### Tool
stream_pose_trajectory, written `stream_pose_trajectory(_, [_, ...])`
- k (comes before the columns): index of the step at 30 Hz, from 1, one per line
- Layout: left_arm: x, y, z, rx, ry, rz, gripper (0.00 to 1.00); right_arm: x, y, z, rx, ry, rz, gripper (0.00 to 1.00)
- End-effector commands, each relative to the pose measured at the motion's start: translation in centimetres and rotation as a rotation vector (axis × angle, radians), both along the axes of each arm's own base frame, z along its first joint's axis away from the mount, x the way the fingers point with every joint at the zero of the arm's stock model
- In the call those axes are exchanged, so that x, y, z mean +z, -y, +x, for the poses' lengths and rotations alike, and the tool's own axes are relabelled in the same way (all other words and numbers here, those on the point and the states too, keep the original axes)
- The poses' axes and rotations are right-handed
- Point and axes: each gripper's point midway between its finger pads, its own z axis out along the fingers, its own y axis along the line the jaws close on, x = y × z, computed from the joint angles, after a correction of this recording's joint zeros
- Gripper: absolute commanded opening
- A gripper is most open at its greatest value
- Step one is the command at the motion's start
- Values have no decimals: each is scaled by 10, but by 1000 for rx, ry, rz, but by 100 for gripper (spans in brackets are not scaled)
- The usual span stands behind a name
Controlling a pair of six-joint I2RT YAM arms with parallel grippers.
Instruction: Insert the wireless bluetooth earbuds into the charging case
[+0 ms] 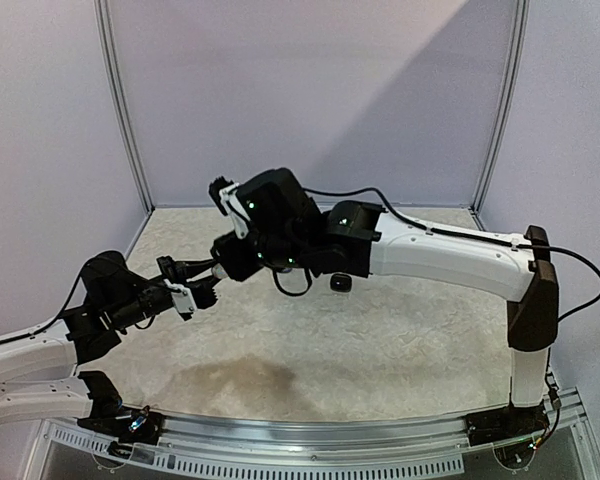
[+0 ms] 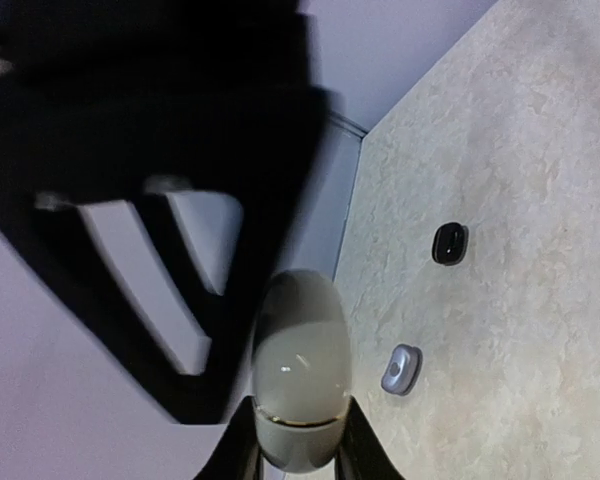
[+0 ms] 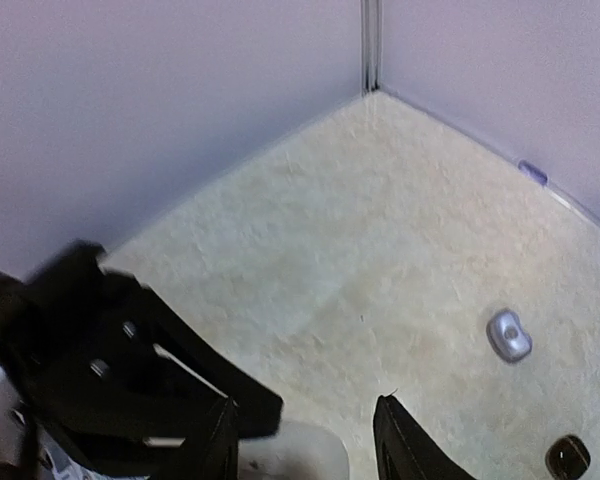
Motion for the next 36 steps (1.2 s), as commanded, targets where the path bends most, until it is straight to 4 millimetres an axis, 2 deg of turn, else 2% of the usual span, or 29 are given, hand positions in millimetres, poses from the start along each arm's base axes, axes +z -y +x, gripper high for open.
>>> stream_pose_trajectory(1, [3, -3, 5, 44, 24, 22, 0, -30, 27, -9, -63, -85, -73, 47])
stream_pose_trajectory(6, [0, -3, 6, 47, -25, -2, 0, -35, 49, -17, -90, -120, -106, 47])
stream_pose_trajectory(8, [-3, -2, 5, 46, -103, -31, 0, -39, 65, -10, -159, -122, -139, 48])
stream_pose_trajectory(9, [-14, -1, 4, 43, -184, -34, 0, -40, 76, -3, -206, -127, -146, 50])
stream_pose_trajectory(12, [-36, 6, -6, 15, -433, -76, 0, -43, 120, 20, -351, -173, -159, 53])
stream_pose_trajectory(15, [-48, 14, -11, 14, -671, -155, 0, -60, 171, 37, -499, -261, -162, 61])
stream_pose_trajectory(18, [-53, 22, -5, 55, -860, -222, 0, -82, 220, 42, -607, -345, -137, 93])
stream_pose_trajectory(19, [-54, 26, -3, 64, -929, -243, 0, -91, 235, 42, -629, -379, -120, 98])
stream_pose_trajectory(21, [-53, 36, 2, 72, -1070, -299, 0, -106, 263, 41, -675, -435, -63, 99])
stream_pose_trajectory(24, [-66, 56, 8, 90, -1349, -350, 0, -128, 298, 39, -736, -474, 8, 99])
stream_pose_trajectory(25, [-71, 65, 10, 95, -1439, -365, 0, -127, 308, 36, -748, -473, 37, 99])
stream_pose_trajectory(26, [-77, 72, 15, 108, -1506, -375, 0, -131, 317, 32, -759, -473, 43, 99])
stream_pose_trajectory(28, [-100, 82, 27, 189, -1617, -346, 0, -137, 330, 23, -777, -476, 41, 99])
stream_pose_trajectory(32, [-147, 84, 53, 369, -1832, -299, 0, -146, 342, 13, -781, -489, 30, 99])
stream_pose_trajectory(36, [-166, 86, 69, 421, -1964, -295, 0, -153, 349, 7, -795, -491, 13, 99])
